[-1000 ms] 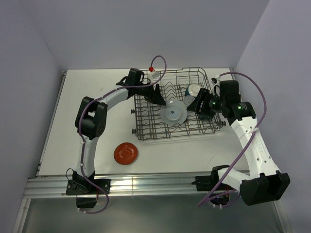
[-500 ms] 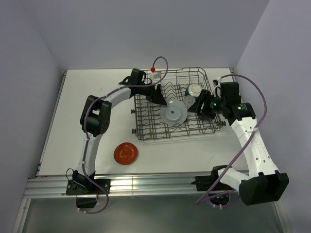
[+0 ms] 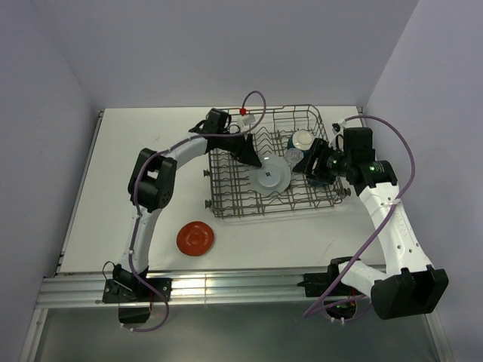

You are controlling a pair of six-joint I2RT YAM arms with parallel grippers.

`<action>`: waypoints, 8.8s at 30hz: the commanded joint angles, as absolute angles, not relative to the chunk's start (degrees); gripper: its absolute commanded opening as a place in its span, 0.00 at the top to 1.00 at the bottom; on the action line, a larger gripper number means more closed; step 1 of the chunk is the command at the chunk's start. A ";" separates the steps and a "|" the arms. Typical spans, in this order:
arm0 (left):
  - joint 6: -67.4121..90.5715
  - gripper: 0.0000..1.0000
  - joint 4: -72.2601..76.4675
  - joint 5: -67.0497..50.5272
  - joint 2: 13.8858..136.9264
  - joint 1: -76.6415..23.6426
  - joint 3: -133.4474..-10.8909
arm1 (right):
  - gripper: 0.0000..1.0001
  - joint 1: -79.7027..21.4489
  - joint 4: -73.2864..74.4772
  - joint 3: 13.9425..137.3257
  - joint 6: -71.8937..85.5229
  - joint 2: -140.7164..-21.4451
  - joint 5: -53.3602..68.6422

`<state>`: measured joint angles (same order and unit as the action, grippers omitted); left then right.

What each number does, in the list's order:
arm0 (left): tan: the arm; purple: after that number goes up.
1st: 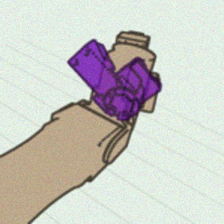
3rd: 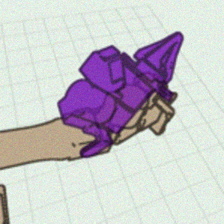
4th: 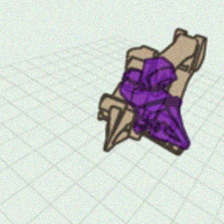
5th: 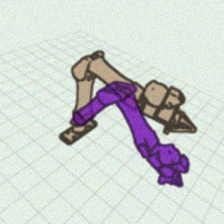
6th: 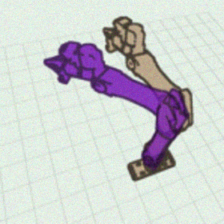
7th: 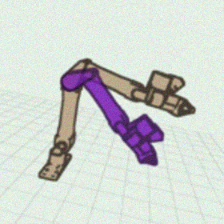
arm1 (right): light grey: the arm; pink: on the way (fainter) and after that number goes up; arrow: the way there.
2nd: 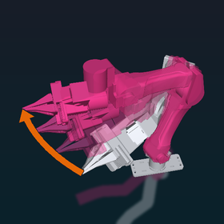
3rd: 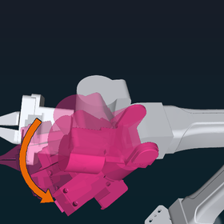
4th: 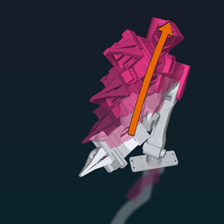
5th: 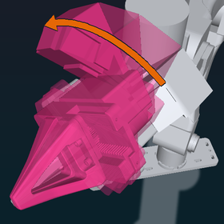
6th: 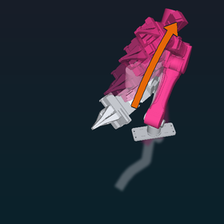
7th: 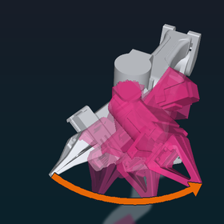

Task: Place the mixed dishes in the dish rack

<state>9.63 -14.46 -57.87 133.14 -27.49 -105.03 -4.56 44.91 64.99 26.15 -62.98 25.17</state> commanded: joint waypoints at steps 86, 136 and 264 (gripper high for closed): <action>81.71 1.00 -11.49 -33.32 90.45 -30.59 -83.59 | 0.38 -18.44 46.58 74.78 8.19 -54.41 4.32; 156.96 1.00 -29.17 16.50 111.71 -44.47 -112.85 | 0.59 -37.71 49.83 78.13 -12.04 -46.23 -16.00; 108.54 0.21 -41.40 13.54 39.90 -25.75 -53.26 | 1.00 -23.38 32.87 67.15 -68.12 -79.45 20.04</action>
<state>106.56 -42.44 12.95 40.01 -26.00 -53.98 -24.29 37.23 66.00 -67.22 -80.18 18.28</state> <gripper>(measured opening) 0.788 0.068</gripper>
